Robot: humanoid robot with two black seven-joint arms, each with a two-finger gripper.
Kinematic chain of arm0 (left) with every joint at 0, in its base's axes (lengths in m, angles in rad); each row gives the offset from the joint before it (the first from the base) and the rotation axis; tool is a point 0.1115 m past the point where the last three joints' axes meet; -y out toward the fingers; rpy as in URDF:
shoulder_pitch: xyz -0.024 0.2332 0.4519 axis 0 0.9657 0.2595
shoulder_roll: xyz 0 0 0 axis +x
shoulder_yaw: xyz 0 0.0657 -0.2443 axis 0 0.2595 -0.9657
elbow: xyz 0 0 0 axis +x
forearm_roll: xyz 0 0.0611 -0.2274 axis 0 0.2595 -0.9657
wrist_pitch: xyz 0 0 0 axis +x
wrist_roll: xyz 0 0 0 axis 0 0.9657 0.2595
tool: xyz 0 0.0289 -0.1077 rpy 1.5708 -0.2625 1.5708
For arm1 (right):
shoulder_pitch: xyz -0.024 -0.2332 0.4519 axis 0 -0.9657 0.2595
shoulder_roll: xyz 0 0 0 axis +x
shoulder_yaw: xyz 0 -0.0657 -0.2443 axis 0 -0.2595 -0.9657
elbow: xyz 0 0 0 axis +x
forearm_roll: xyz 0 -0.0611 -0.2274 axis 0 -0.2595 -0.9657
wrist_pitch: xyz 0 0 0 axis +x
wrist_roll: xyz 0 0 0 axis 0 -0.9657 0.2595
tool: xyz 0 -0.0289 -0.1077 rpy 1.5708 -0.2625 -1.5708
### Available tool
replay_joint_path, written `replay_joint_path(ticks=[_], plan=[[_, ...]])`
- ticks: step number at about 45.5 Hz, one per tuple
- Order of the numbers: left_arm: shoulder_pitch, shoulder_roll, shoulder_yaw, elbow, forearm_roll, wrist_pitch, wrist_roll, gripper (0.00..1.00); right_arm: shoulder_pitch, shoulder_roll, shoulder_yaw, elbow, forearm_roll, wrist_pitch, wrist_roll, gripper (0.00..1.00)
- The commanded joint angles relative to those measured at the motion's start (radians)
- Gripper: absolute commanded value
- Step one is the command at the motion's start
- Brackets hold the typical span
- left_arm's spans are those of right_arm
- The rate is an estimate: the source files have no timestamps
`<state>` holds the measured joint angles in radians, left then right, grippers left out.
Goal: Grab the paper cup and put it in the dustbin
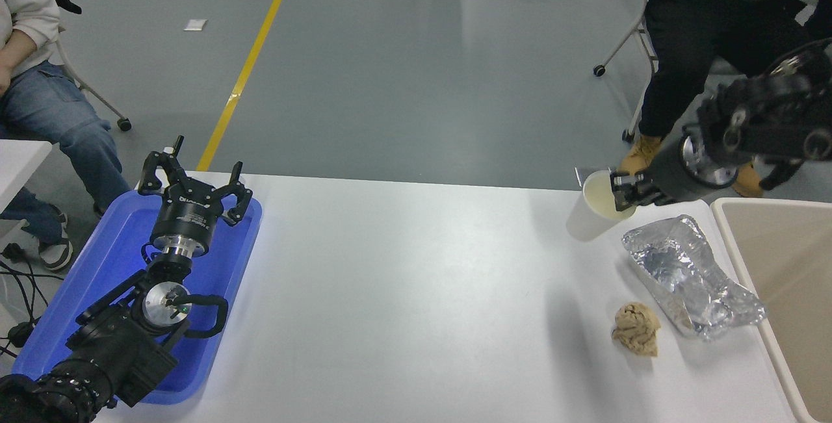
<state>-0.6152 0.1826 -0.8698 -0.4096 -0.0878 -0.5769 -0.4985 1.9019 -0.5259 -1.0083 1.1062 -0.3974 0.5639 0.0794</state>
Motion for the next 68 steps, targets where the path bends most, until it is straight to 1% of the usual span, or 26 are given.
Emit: replay_joint_path(ticks=[1,12,38,47,55,58,64,68], plan=[[0.0,0.0,0.0,0.0,0.0,-0.001,0.0,1.0,0.169,-0.094,-0.015,0.009,-0.001,0.123,-0.001,0.0],[0.0,0.0,0.0,0.0,0.0,0.0,0.0,1.0,0.255,-0.126,-0.056,0.01,-0.023,0.174,-0.001,0.0],[0.0,0.0,0.0,0.0,-0.001,0.0,0.0,1.0,0.226,-0.131,-0.055,-0.019,-0.028,0.153,-0.001,0.0],[0.0,0.0,0.0,0.0,-0.001,0.0,0.0,1.0,0.085,-0.167,-0.056,-0.173,-0.012,0.057,-0.004,0.0],[0.0,0.0,0.0,0.0,-0.001,0.0,0.0,1.0,-0.087,-0.197,-0.044,-0.387,-0.005,0.01,-0.007,0.0],[0.0,0.0,0.0,0.0,-0.001,0.0,0.0,1.0,-0.159,-0.206,-0.041,-0.474,0.018,-0.004,-0.009,0.0],[0.0,0.0,0.0,0.0,0.0,0.0,0.0,1.0,-0.305,-0.206,-0.046,-0.629,0.118,-0.048,-0.013,0.0],[0.0,0.0,0.0,0.0,0.0,0.0,0.0,1.0,-0.403,-0.206,-0.046,-0.713,0.152,-0.093,-0.013,0.0]])
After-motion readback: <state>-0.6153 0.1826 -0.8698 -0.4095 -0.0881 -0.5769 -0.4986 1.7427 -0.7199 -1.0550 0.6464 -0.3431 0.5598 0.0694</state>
